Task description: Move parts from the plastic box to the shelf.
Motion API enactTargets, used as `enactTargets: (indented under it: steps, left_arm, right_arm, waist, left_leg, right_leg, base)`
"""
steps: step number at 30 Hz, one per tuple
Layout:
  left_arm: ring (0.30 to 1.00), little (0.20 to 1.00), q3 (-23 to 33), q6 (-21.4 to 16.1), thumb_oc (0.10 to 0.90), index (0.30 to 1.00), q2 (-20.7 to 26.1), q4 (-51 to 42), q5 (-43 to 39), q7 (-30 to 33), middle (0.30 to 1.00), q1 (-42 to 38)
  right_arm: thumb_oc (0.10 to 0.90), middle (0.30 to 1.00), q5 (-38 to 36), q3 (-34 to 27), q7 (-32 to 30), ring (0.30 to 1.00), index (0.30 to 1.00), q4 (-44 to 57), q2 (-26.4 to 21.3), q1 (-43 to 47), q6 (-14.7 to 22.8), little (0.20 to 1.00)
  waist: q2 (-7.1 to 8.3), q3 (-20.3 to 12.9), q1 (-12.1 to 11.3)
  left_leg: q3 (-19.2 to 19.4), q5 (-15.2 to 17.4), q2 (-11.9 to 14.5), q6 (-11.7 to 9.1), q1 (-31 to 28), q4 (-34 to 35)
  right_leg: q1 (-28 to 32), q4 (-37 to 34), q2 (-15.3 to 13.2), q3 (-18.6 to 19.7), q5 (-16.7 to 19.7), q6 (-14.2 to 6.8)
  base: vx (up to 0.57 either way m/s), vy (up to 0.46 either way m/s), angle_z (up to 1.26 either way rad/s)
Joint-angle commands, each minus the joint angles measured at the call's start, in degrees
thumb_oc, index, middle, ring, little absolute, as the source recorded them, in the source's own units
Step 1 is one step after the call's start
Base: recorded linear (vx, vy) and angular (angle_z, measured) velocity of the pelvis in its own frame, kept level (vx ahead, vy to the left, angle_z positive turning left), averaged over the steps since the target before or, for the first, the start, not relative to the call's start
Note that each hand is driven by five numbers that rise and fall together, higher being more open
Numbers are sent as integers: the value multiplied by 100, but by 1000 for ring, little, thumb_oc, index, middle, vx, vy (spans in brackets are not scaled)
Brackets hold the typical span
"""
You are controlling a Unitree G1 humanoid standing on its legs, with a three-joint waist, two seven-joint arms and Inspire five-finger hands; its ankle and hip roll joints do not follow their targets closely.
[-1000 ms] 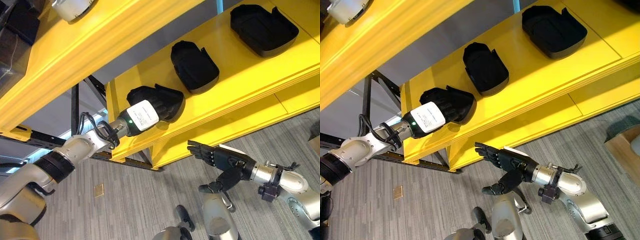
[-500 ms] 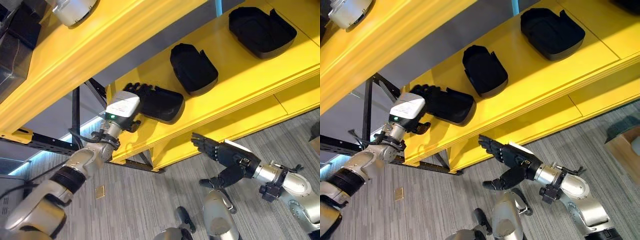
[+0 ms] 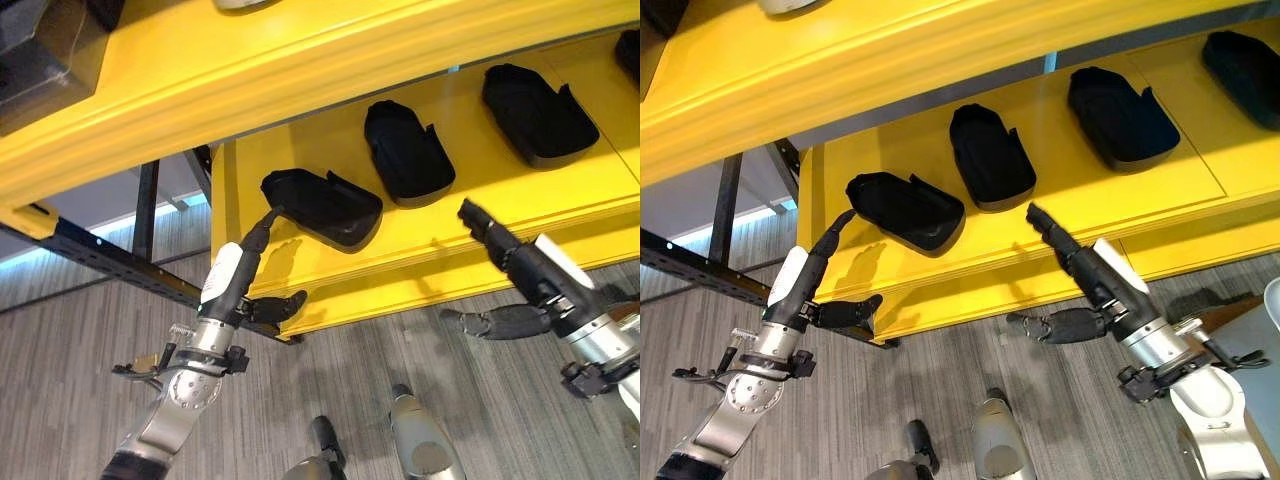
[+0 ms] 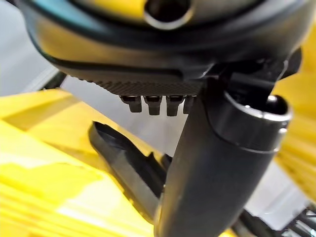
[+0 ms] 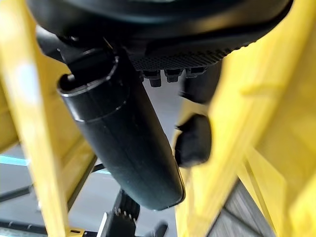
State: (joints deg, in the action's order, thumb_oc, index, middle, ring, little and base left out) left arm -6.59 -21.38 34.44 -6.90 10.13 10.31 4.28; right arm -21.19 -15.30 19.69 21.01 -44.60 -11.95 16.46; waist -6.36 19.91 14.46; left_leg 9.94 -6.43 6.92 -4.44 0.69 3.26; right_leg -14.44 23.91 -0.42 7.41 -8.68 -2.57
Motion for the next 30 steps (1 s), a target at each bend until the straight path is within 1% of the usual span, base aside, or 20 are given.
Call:
enactTargets:
  steps: [1, 2, 3, 4, 5, 7, 10, 11, 13, 15, 16, 17, 19, 20, 22, 24, 25, 26, 29, 30]
  left_arm:
    - [1000, 1000, 764, -781, 900, 1000, 233, -400, -445, -164, 1000, -167]
    - [1000, 1000, 797, -805, 900, 1000, 253, -474, -492, -258, 1000, -115]
    - [1000, 1000, 843, -724, 900, 1000, 275, -595, -747, -432, 1000, -25]
    - [1000, 1000, 831, -677, 900, 1000, 285, -625, -826, -507, 1000, -14]
    - [1000, 1000, 777, -729, 900, 1000, 334, -628, -871, -761, 1000, 6]
    - [1000, 1000, 740, -784, 900, 1000, 389, -665, -909, -894, 1000, 122]
    - [1000, 1000, 670, -792, 900, 1000, 483, -660, -913, -1026, 1000, 164]
    - [1000, 1000, 629, -820, 900, 1000, 595, -658, -1091, -1115, 1000, 203]
    - [1000, 1000, 569, -989, 900, 1000, 723, -634, -1139, -1263, 1000, 190]
    - [1000, 1000, 542, -1002, 900, 1000, 765, -639, -1211, -1281, 1000, 171]
    - [1000, 1000, 518, -1023, 900, 1000, 794, -628, -1250, -1378, 1000, 126]
    - [1000, 1000, 488, -995, 900, 1000, 825, -653, -1306, -1480, 1000, 49]
    - [1000, 1000, 485, -965, 900, 1000, 845, -676, -1335, -1553, 1000, 13]
    - [1000, 1000, 465, -966, 900, 1000, 863, -652, -1355, -1584, 1000, -37]
    - [1000, 1000, 457, -918, 900, 1000, 876, -654, -1377, -1579, 1000, -68]
    - [1000, 1000, 467, -823, 900, 1000, 933, -705, -1460, -1675, 1000, -137]
    - [1000, 1000, 477, -811, 900, 1000, 945, -708, -1474, -1693, 1000, -137]
    - [1000, 1000, 495, -779, 900, 1000, 980, -714, -1494, -1751, 1000, -149]
    - [1000, 1000, 498, -764, 900, 1000, 1024, -720, -1511, -1803, 1000, -177]
    - [1000, 1000, 511, -780, 900, 1000, 1071, -742, -1500, -1833, 1000, -165]
  right_arm:
    - [900, 1000, 105, -453, -337, 1000, 1000, 851, -5, 522, 800, 1000]
    - [900, 1000, 159, -516, -403, 1000, 1000, 901, -55, 532, 798, 1000]
    - [900, 1000, 501, -589, -545, 1000, 1000, 974, -151, 563, 844, 1000]
    - [900, 1000, 659, -607, -577, 1000, 1000, 1002, -224, 607, 853, 1000]
    - [900, 1000, 960, -600, -672, 1000, 1000, 1039, -441, 734, 834, 1000]
    - [900, 1000, 1283, -595, -812, 1000, 1000, 1119, -740, 856, 858, 1000]
    - [900, 1000, 1518, -556, -821, 1000, 1000, 1179, -1041, 1041, 838, 1000]
    - [900, 1000, 1612, -448, -853, 1000, 1000, 1196, -1445, 1284, 729, 1000]
    - [900, 1000, 1664, -244, -804, 1000, 1000, 1191, -1770, 1632, 670, 1000]
    - [900, 1000, 1660, -140, -766, 1000, 1000, 1190, -1918, 1774, 600, 1000]
    - [900, 1000, 1731, 34, -613, 1000, 1000, 1179, -2036, 1953, 452, 1000]
    - [900, 1000, 1555, 253, -502, 1000, 1000, 1129, -2122, 2137, 195, 1000]
    - [900, 1000, 1636, 391, -450, 1000, 1000, 1118, -2146, 2224, 50, 1000]
    - [900, 1000, 1790, 607, -444, 1000, 1000, 1010, -2190, 2346, -98, 1000]
    - [900, 1000, 1837, 705, -454, 1000, 1000, 967, -2218, 2391, -198, 1000]
    - [900, 1000, 1882, 905, -471, 1000, 1000, 798, -2269, 2475, -448, 1000]
    - [900, 1000, 1913, 927, -465, 1000, 1000, 757, -2277, 2489, -448, 1000]
    - [900, 1000, 2095, 999, -453, 1000, 1000, 660, -2314, 2528, -414, 1000]
    - [900, 1000, 2221, 1061, -553, 1000, 1000, 545, -2410, 2574, -489, 1000]
    - [900, 1000, 2231, 1139, -642, 1000, 1000, 397, -2471, 2628, -668, 1000]
  waist:
    - [574, -325, -177]
    - [600, -323, -211]
    - [637, -323, -269]
    - [660, -321, -310]
    - [706, -302, -411]
    - [762, -289, -517]
    - [809, -279, -636]
    - [860, -241, -793]
    - [899, -201, -934]
    - [912, -184, -988]
    - [918, -162, -1056]
    - [923, -111, -1132]
    - [918, -77, -1172]
    - [913, -16, -1218]
    - [912, 6, -1234]
    - [909, 75, -1275]
    - [909, 85, -1280]
    - [908, 128, -1300]
    - [913, 166, -1328]
    - [908, 201, -1360]
  left_leg:
    - [-210, 880, -21, 255, 30, -356]
    - [-219, 876, -10, 248, 48, -361]
    - [-234, 875, 10, 248, 74, -368]
    - [-250, 876, 15, 258, 84, -364]
    - [-294, 867, 21, 271, 117, -363]
    - [-322, 849, 47, 256, 158, -367]
    - [-362, 829, 66, 263, 208, -363]
    - [-415, 783, 97, 256, 283, -367]
    - [-467, 734, 141, 230, 358, -381]
    - [-484, 709, 155, 222, 390, -385]
    - [-510, 673, 183, 214, 432, -388]
    - [-569, 633, 194, 200, 495, -419]
    - [-602, 609, 198, 191, 534, -441]
    - [-651, 566, 191, 189, 601, -459]
    - [-664, 553, 191, 186, 624, -461]
    - [-708, 512, 179, 177, 701, -463]
    - [-717, 508, 177, 175, 713, -464]
    - [-739, 490, 170, 175, 754, -472]
    - [-756, 470, 168, 175, 790, -479]
    - [-771, 463, 155, 183, 827, -493]
  right_leg:
    - [938, -1285, -224, -366, 122, 15]
    - [939, -1299, -216, -378, 137, 14]
    - [936, -1321, -206, -411, 161, 13]
    - [941, -1330, -206, -438, 164, 13]
    - [957, -1354, -206, -506, 181, 19]
    - [967, -1381, -204, -572, 208, 22]
    - [981, -1388, -205, -641, 207, 30]
    - [976, -1376, -199, -726, 200, 46]
    - [963, -1328, -188, -808, 166, 68]
    - [949, -1311, -187, -841, 156, 74]
    - [933, -1264, -187, -894, 127, 91]
    - [921, -1206, -183, -968, 99, 111]
    - [908, -1163, -178, -1004, 77, 124]
    - [891, -1125, -177, -1047, 63, 137]
    - [880, -1113, -177, -1063, 55, 141]
    - [840, -1079, -184, -1098, 44, 140]
    - [834, -1074, -187, -1102, 41, 140]
    - [812, -1052, -192, -1115, 39, 138]
    - [799, -1032, -199, -1142, 35, 138]
    - [794, -1023, -202, -1156, 29, 137]
  base:
    - [-58, -103, 15]
    - [-59, -79, 13]
    - [-47, -53, 10]
    - [-61, -73, 16]
    - [-50, -67, 12]
    - [-40, -60, 17]
    - [-29, -43, 18]
    - [-47, -55, 16]
    - [-40, -59, 20]
    - [-25, -32, 20]
    - [-26, -46, 18]
    - [-18, -43, 15]
    - [-17, -26, 13]
    - [-19, -21, 13]
    - [-30, -20, 13]
    - [-48, -25, 7]
    - [-44, -23, 1]
    - [-35, -22, 1]
    - [-18, -21, 1]
    - [-22, -31, 6]
